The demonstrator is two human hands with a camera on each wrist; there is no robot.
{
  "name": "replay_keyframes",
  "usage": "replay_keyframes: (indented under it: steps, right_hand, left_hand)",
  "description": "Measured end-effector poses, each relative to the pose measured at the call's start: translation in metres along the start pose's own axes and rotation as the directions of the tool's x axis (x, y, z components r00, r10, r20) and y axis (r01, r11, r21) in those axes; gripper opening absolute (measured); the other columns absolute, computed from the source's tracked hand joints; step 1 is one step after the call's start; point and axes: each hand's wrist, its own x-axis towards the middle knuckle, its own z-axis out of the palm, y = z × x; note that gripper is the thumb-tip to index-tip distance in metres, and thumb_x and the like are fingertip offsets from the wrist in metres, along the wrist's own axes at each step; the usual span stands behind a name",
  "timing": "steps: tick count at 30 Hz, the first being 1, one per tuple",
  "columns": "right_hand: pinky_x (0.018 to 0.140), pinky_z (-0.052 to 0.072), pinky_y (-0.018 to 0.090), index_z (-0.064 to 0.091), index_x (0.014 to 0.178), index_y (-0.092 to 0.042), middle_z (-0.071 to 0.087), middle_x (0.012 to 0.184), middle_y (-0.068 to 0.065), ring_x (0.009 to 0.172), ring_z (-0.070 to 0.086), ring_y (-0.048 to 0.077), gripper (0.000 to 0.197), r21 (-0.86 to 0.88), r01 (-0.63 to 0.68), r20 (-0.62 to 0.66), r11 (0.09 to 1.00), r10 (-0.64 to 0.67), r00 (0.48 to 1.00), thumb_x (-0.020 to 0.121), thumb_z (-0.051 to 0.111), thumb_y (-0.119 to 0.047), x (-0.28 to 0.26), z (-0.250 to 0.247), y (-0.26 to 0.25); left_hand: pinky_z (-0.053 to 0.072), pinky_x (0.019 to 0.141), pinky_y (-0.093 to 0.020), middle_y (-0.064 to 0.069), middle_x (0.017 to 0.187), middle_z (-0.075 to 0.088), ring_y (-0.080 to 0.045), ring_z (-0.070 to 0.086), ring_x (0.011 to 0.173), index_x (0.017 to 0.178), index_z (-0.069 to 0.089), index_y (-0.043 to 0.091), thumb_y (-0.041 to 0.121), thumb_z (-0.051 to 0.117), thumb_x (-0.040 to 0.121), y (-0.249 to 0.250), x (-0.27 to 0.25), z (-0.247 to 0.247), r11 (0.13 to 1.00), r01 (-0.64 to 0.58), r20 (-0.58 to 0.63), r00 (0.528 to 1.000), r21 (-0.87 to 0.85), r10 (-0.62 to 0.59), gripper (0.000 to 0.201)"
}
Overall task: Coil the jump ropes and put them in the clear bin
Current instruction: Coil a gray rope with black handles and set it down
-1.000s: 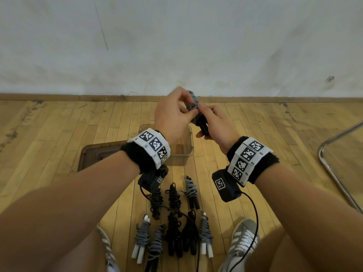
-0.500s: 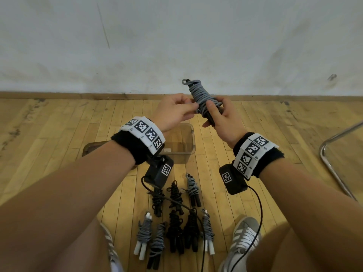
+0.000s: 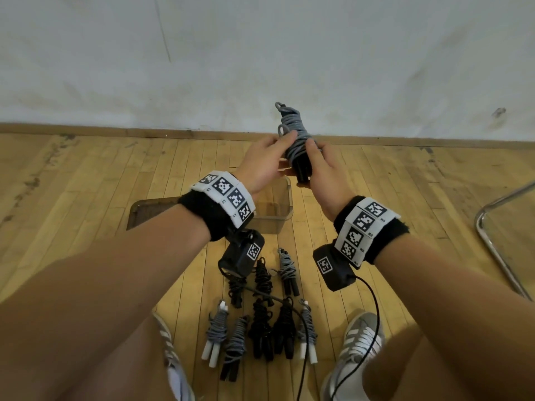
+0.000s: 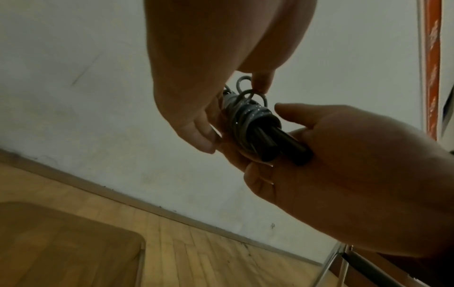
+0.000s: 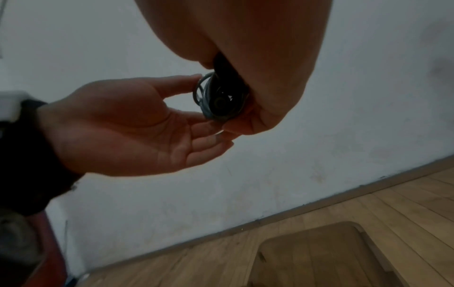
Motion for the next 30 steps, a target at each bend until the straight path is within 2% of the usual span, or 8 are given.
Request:
replay_keyframes:
  steps: [3,5,11,15,17,20,25,30]
  right_hand:
    - [0.081,0.057,0.037,0.046,0.138,-0.018,0.065,0.123,0.003,0.108,0.067,0.024,0.039,-0.117,-0.006,0.132,0.993,0.022,0.991,0.109,0.036,-0.041,-0.005,0.007,0.006]
    - [0.080,0.054,0.029,0.048,0.140,-0.018,0.064,0.122,-0.003,0.106,0.064,0.016,0.040,-0.198,-0.014,0.226,0.980,0.060,0.972,0.109,0.040,-0.041,-0.006,0.008,0.013]
    - [0.093,0.057,0.038,0.063,0.121,-0.022,0.072,0.108,-0.002,0.101,0.070,0.016,0.023,-0.139,-0.143,0.265,0.980,0.176,0.948,0.107,0.047,-0.031,-0.001,0.040,0.062]
    - [0.096,0.056,0.050,0.067,0.111,-0.028,0.074,0.108,0.004,0.106,0.069,0.027,0.023,-0.234,-0.231,0.286,0.944,0.294,0.912,0.105,0.045,-0.030,-0.005,0.060,0.120]
    - [0.099,0.054,0.050,0.064,0.122,-0.029,0.072,0.115,0.001,0.108,0.068,0.024,0.028,-0.346,-0.257,0.318,0.902,0.370,0.873,0.102,0.045,-0.035,-0.010,0.069,0.154]
    - [0.095,0.055,0.042,0.043,0.151,-0.020,0.063,0.130,0.003,0.107,0.066,0.023,0.053,-0.509,-0.299,0.289,0.807,0.487,0.824,0.102,0.050,-0.040,-0.014,0.084,0.198]
    - [0.096,0.055,0.042,0.043,0.146,-0.021,0.068,0.111,0.002,0.105,0.066,0.025,0.056,-0.622,-0.373,0.184,0.688,0.592,0.785,0.096,0.064,-0.037,-0.016,0.105,0.252]
    - [0.076,0.050,0.030,0.039,0.146,-0.020,0.065,0.127,0.010,0.106,0.065,0.028,0.059,-0.753,-0.316,0.173,0.578,0.636,0.752,0.095,0.067,-0.030,-0.016,0.128,0.290]
  left_hand:
    - [0.060,0.089,-0.033,-0.005,0.112,0.075,-0.018,0.073,0.100,0.120,0.067,0.013,0.036,0.059,0.103,-0.001,-0.006,-0.017,0.999,-0.026,-0.033,0.999,0.019,0.026,0.030]
    - [0.059,0.094,-0.041,-0.005,0.111,0.076,-0.020,0.075,0.101,0.115,0.068,0.018,0.036,0.066,0.099,-0.007,-0.009,-0.033,0.997,-0.029,-0.052,0.998,0.068,0.032,0.024]
    - [0.060,0.095,-0.041,-0.005,0.110,0.075,-0.018,0.075,0.099,0.119,0.064,0.015,0.040,0.077,0.090,-0.057,-0.013,-0.055,0.974,0.172,-0.122,0.980,0.148,-0.155,0.040]
    - [0.062,0.076,-0.028,-0.007,0.111,0.075,-0.014,0.075,0.090,0.129,0.064,0.007,0.033,0.072,0.095,-0.113,-0.020,-0.071,0.944,0.315,-0.142,0.943,0.100,-0.299,0.044]
    - [0.061,0.071,-0.026,-0.004,0.109,0.075,-0.010,0.074,0.087,0.130,0.062,0.008,0.035,0.074,0.094,-0.145,-0.026,-0.082,0.906,0.396,-0.185,0.911,0.147,-0.368,0.047]
    - [0.062,0.087,-0.042,-0.005,0.111,0.072,-0.021,0.072,0.096,0.123,0.058,0.014,0.043,0.080,0.086,-0.199,-0.030,-0.103,0.834,0.495,-0.309,0.854,0.242,-0.418,0.052]
    - [0.045,0.079,-0.029,-0.005,0.117,0.066,-0.020,0.060,0.095,0.134,0.055,0.012,0.050,0.078,0.086,-0.262,-0.039,-0.132,0.668,0.604,-0.456,0.788,0.435,-0.415,0.066]
    - [0.049,0.082,-0.033,-0.011,0.127,0.066,-0.029,0.064,0.107,0.137,0.050,0.010,0.047,0.075,0.089,-0.305,-0.037,-0.149,0.572,0.690,-0.498,0.720,0.444,-0.483,0.065]
